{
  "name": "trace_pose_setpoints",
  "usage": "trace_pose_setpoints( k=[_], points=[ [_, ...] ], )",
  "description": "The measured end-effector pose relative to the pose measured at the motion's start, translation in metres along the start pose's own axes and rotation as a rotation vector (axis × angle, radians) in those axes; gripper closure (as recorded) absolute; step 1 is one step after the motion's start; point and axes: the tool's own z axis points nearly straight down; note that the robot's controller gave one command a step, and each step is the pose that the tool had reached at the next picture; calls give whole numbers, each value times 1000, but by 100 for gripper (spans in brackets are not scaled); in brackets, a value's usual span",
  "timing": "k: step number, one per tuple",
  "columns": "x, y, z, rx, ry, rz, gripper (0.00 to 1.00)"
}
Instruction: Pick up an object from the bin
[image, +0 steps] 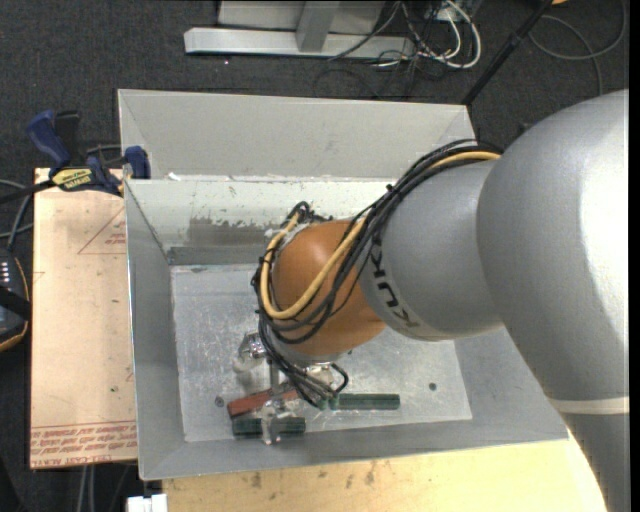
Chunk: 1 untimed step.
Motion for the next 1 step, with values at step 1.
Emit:
trace_pose_setpoints(
  k=[1],
  points=[
    [-11,-12,13,-3,-23,-199,100]
  ],
)
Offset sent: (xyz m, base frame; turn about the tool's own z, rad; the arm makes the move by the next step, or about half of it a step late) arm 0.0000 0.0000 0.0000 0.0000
